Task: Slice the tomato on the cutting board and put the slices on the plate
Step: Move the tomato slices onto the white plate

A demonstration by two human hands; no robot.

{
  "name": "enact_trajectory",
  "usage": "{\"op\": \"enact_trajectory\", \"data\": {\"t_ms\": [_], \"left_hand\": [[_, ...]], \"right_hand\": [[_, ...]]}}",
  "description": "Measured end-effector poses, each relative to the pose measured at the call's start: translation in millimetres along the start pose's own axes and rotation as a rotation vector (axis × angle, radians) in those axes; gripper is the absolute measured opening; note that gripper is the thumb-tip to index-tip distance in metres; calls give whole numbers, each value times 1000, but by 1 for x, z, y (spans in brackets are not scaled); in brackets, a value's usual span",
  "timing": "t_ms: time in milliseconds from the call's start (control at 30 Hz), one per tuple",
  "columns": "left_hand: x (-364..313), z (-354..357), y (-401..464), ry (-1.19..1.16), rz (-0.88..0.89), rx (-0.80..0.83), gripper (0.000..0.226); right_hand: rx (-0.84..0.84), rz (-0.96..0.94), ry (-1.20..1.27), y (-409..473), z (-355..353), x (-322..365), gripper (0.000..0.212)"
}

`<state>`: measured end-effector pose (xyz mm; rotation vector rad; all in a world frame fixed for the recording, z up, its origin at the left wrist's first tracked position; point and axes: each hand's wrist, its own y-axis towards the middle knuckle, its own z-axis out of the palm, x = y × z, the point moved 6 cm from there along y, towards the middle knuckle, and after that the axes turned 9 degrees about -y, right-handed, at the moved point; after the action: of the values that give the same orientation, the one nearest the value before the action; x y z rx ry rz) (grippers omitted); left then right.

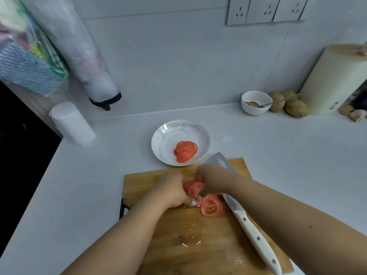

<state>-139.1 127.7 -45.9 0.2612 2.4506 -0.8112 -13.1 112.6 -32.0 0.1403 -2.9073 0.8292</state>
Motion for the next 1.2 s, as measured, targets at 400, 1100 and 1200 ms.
{"op": "enact_trajectory", "data": {"t_ms": [400,1100,1200], "left_hand": [[10,5,-4,112,12,-15,42],[22,-56,23,-654,-44,-315,22],[21,-72,43,-624,-84,-442,25]], "right_hand": [[2,76,115,0,12,6,41],[-133,223,1075,30,-27,-24,29],[-193,304,1065,52,-42,-27,41]]}}
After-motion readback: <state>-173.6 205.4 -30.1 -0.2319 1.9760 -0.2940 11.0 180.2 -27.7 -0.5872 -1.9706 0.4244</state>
